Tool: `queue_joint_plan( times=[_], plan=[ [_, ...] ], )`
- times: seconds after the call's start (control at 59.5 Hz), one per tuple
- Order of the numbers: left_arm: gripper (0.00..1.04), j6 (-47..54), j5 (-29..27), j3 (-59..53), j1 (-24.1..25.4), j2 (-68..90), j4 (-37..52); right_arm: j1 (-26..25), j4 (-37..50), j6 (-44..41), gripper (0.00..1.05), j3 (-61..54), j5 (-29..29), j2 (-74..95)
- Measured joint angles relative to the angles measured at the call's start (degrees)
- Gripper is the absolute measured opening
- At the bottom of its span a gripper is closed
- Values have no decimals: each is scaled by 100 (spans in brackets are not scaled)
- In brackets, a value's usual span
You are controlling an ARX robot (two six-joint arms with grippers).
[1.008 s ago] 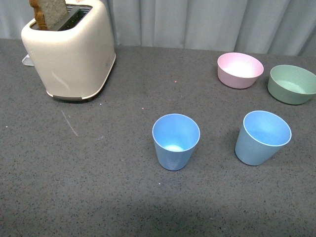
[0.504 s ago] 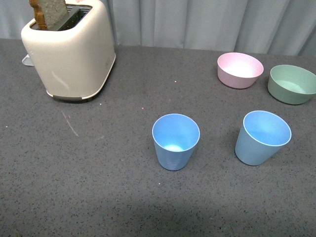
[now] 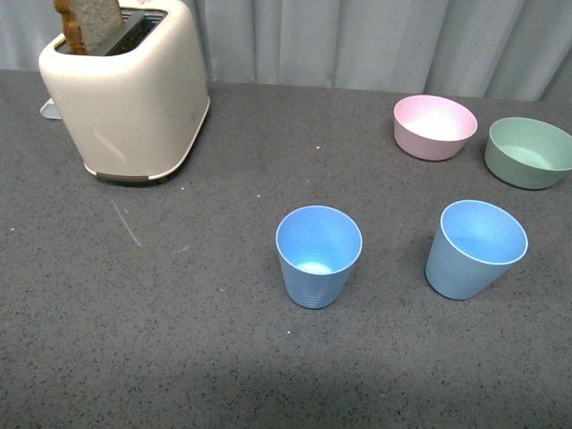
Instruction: Stack blue cups with both arms
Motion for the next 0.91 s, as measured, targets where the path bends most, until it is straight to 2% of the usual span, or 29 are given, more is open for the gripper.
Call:
queue_joint_plan(
  times=[0.151,0.269,0.605,0.908],
  plan=[
    [98,0,0,0,0,0,0,11,1014,74,95,581,-72,2256],
    [98,0,0,0,0,0,0,122,1235,223,95,1093,-87,3729],
    [98,0,0,0,0,0,0,553,321,1084,95,3016,251,6972],
    [98,0,0,0,0,0,0,815,-114,1703,95,3895,540,8301]
  ],
)
